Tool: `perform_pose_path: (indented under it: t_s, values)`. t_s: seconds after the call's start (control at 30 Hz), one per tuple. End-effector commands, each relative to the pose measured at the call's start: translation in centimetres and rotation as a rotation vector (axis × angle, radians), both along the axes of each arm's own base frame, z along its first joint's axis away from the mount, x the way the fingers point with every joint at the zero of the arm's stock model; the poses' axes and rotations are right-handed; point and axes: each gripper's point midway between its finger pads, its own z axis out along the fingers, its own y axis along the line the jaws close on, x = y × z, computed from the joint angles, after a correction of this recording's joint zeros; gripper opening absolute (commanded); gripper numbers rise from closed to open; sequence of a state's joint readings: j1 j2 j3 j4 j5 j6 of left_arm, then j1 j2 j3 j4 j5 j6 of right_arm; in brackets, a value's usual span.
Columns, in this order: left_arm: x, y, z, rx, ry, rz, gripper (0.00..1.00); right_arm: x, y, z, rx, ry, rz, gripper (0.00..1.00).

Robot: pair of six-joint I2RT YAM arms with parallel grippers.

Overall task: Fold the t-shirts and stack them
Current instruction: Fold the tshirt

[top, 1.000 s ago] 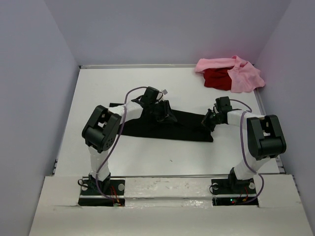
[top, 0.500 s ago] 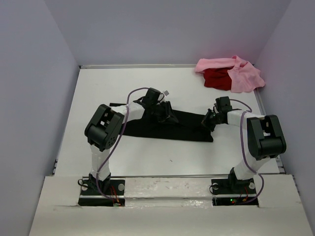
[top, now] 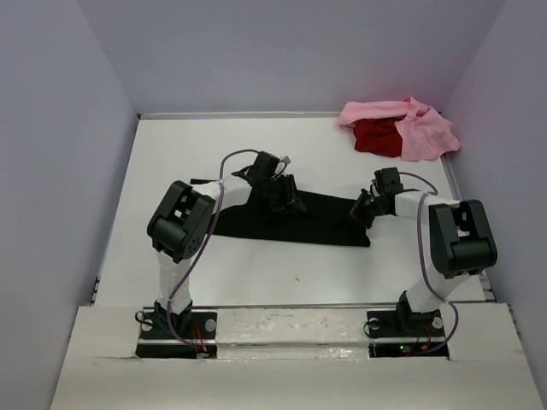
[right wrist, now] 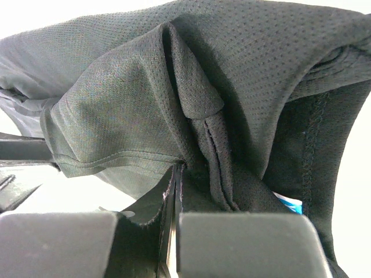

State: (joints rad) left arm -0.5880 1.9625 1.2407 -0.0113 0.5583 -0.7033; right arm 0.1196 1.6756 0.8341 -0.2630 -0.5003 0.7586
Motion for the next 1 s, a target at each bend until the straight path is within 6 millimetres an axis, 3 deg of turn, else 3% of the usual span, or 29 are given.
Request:
perform_pose_path:
  t_s: [0.0,0.43,0.63,0.8,0.97]
  values:
    - [0.9,-0.7,1.0,-0.004,-0.033,-0.011,0.42,0.7,0.2,1.4,-0.010,-0.051,0.014,0.00]
    - [2.9,-2.7,1.0,-0.059,-0.049,-0.019,0.41,0.2,0.2,2.1,-0.007,-0.061,0.020,0.00]
    - [2.8,-2.8,1.5,-0.062,-0.059,-0.018,0.28,-0.1,0.1,2.0,-0.009,-0.055,0.019,0.00]
    - [2.5,-2.6,1.7,-0.062,-0.055,-0.020,0.05,-0.2,0.1,1.8,-0.008,-0.048,0.019,0.00]
    - [2.3,-2.3,1.4,-0.051,-0.055,-0.017,0.03,-0.9,0.4,2.6,0.015,-0.040,0.020,0.00]
